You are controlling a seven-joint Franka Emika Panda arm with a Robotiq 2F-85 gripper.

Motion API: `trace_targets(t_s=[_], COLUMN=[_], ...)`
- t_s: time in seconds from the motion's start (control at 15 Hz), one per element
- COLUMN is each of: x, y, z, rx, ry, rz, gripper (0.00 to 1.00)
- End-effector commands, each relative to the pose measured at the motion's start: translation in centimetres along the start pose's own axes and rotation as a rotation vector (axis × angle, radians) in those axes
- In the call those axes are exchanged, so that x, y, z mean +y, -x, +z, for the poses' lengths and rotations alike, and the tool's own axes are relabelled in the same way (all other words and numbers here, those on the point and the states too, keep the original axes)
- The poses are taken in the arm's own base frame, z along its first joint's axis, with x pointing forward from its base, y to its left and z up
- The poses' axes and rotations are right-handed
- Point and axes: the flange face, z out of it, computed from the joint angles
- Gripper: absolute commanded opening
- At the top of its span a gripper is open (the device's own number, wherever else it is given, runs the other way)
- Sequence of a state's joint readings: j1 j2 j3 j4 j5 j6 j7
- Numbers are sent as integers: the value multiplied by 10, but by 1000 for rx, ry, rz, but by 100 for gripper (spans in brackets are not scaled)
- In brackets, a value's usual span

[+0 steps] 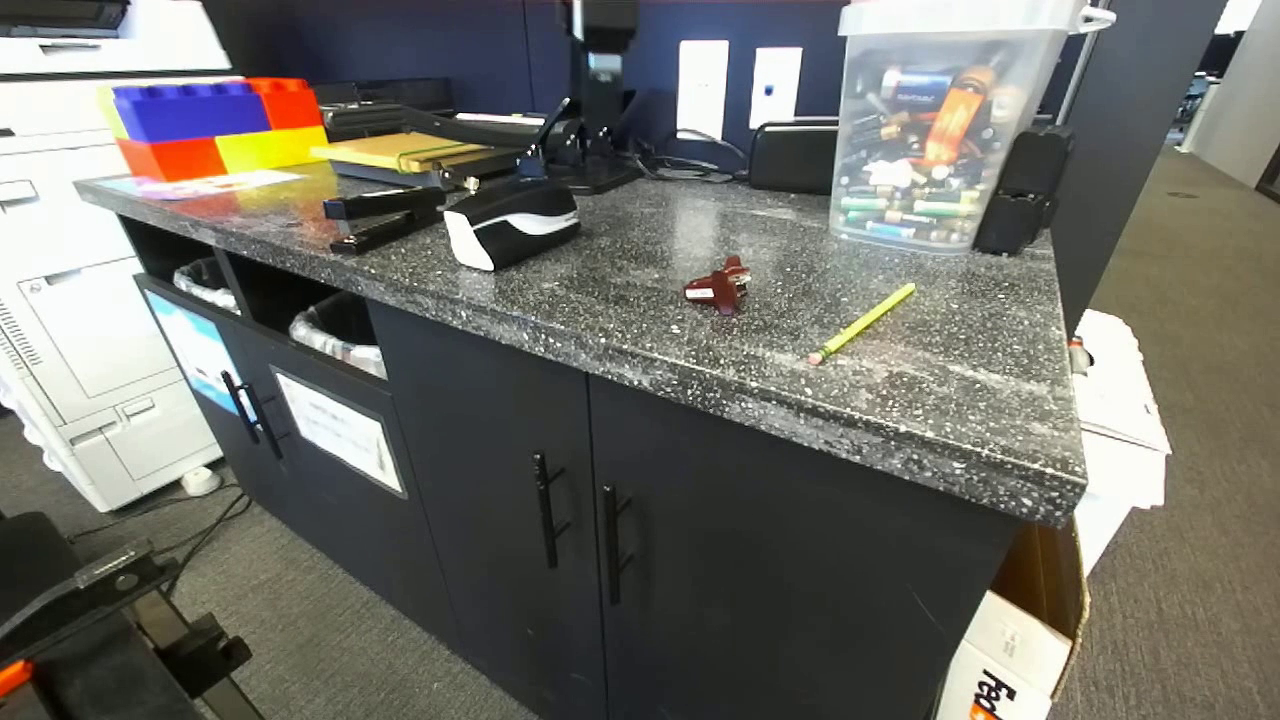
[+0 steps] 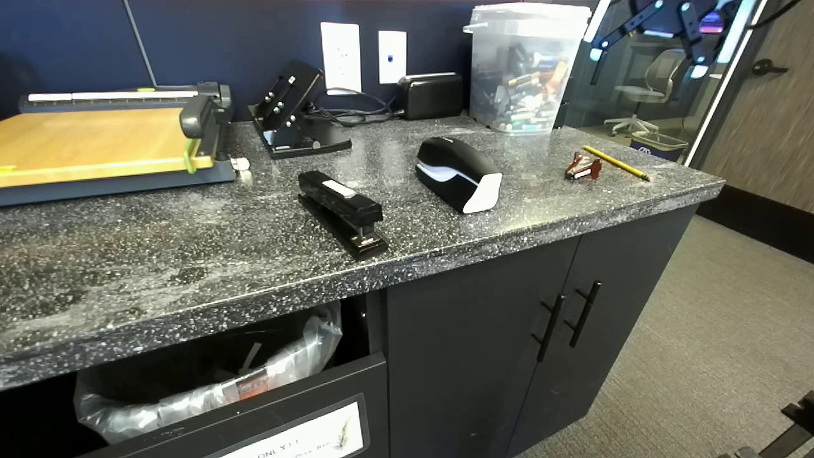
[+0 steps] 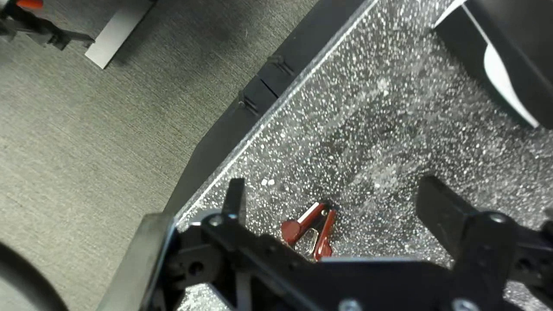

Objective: Move the staple remover to the left

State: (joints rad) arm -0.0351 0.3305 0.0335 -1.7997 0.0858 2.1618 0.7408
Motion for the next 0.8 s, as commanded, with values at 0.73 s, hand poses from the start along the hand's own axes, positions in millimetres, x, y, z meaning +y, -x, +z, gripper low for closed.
trace_targets(t_s=[0.73], x=[-44], y=[-105], z=[120], rx=[46], ry=[92], rz=[209], gripper=[74])
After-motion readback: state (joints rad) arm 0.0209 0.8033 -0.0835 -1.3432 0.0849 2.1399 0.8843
